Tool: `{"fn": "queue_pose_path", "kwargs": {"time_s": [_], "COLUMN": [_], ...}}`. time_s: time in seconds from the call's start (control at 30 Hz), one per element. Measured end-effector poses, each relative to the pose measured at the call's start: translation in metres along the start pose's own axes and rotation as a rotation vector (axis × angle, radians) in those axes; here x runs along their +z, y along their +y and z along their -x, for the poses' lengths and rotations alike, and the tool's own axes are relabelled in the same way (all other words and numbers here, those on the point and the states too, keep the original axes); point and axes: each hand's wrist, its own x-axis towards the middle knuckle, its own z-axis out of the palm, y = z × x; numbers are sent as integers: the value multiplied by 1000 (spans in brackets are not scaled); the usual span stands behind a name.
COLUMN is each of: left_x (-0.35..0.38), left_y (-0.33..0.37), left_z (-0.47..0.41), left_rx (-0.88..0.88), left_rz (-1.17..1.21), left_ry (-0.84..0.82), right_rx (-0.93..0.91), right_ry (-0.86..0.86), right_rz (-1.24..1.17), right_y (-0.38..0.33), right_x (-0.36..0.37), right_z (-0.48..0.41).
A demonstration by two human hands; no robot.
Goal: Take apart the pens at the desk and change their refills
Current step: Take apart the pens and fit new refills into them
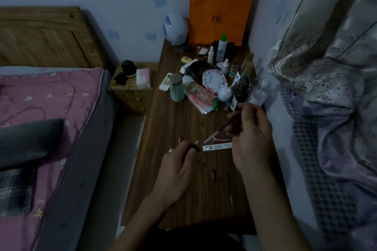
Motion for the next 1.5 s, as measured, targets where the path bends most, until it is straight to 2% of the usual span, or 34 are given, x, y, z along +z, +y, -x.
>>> {"fn": "queue_pose_path", "kwargs": {"time_s": [0.23,0.87,1.2,1.5], "left_x": [2,9,10,8], "left_y": [16,17,13,15], "left_z": [0,-1,-3,-6], "left_rx": [32,103,181,203], "left_rz": [-17,-60,-275,-291], "left_ry": [-57,-17,39,71], "right_rx": [-122,-220,-361,-299], "right_ry": [38,8,-1,13], "right_rz": [-37,57,152,226], "right_y": [-13,-18,-22,-22], "right_x": [-1,-7,-9,-13], "right_z": [3,4,9,2]}}
